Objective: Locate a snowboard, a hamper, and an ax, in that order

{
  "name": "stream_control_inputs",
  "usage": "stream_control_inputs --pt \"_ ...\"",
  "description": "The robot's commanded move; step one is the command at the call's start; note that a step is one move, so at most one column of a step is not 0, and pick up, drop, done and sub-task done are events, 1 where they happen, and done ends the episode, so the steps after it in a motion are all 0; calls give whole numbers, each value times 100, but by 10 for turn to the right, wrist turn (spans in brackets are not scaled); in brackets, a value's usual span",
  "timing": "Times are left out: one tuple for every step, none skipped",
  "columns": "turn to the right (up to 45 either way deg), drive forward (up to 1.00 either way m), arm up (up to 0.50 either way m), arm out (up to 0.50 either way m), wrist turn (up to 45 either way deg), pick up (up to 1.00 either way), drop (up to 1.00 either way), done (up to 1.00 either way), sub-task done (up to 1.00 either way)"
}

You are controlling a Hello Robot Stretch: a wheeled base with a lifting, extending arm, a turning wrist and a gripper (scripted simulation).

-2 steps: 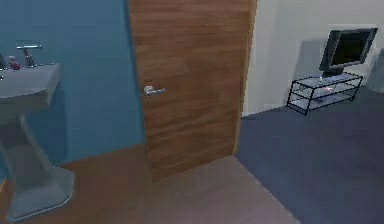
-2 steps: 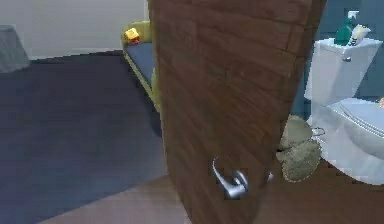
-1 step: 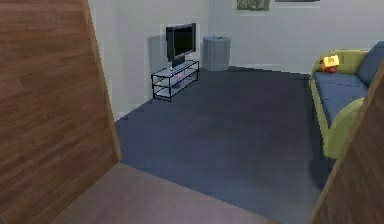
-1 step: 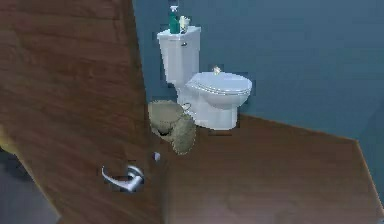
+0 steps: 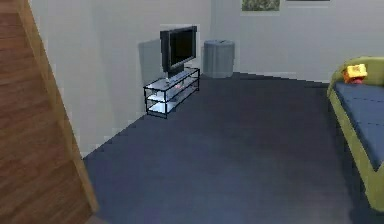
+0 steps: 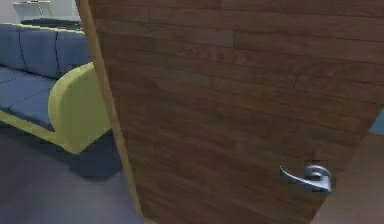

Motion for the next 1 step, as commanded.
stream_control_inputs --pt "240 0 0 0 0 0 0 0 0"
